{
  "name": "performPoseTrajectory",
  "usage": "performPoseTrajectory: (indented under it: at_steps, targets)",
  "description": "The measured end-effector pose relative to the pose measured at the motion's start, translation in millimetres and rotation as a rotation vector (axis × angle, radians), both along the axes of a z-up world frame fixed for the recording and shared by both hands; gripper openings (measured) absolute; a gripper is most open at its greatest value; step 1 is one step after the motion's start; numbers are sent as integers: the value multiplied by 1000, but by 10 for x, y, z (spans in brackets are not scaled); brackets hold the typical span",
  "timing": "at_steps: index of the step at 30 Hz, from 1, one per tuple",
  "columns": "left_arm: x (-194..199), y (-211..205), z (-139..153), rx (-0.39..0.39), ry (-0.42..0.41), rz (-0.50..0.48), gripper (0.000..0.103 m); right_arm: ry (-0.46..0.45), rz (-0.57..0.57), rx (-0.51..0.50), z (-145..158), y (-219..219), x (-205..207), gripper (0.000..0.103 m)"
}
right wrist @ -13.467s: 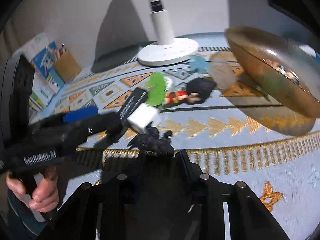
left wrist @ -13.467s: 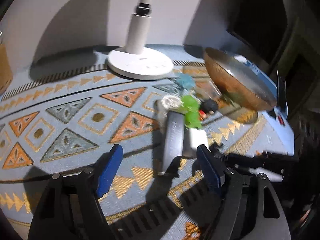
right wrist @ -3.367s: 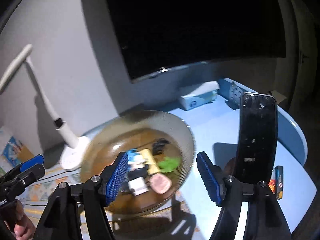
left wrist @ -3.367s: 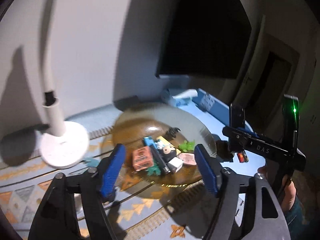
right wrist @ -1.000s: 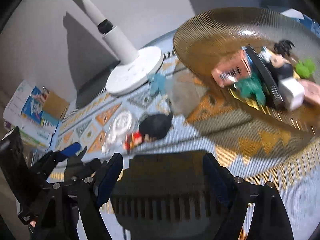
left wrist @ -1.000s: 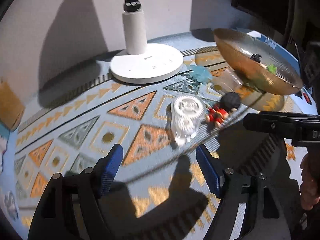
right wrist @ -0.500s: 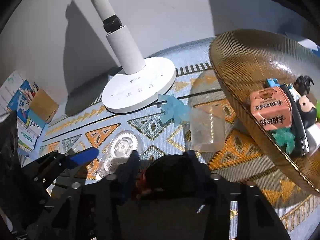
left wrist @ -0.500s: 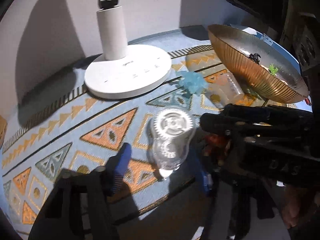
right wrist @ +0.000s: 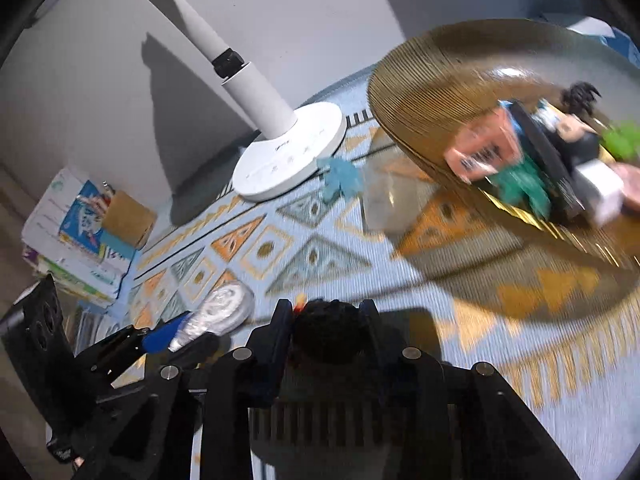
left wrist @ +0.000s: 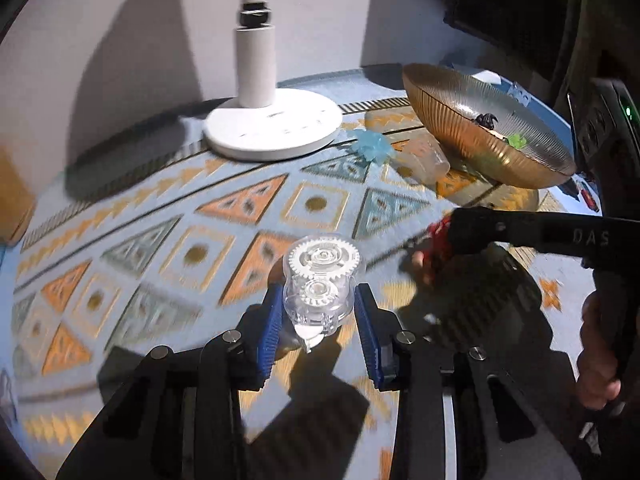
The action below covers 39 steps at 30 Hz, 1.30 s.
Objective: Organize rigid objects
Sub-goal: 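Grasp the clear gear container with left tool while right tool reaches for red-clad figurine, then carry gear container and red figurine over the amber bowl and open both tools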
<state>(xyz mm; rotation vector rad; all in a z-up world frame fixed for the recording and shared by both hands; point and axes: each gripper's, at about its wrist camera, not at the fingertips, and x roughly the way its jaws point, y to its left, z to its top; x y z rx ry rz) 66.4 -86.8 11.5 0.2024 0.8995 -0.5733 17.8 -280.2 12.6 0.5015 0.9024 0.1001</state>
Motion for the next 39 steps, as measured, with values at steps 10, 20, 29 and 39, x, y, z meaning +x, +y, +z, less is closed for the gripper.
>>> performPoseTrajectory:
  at_steps: [10, 20, 29, 39]
  targets:
    - [-358, 376, -137, -67, 29, 77, 33, 35, 103, -104, -77, 183, -813, 34]
    - [-385, 451, -182, -108, 29, 82, 33, -3, 179, -297, 49, 500, -699, 77]
    - [-373, 321, -191, -25, 17, 68, 44, 6, 246, -433, -176, 827, -407, 67]
    - [-339, 117, -160, 66, -45, 91, 41, -36, 251, -450, -110, 887, -439, 34]
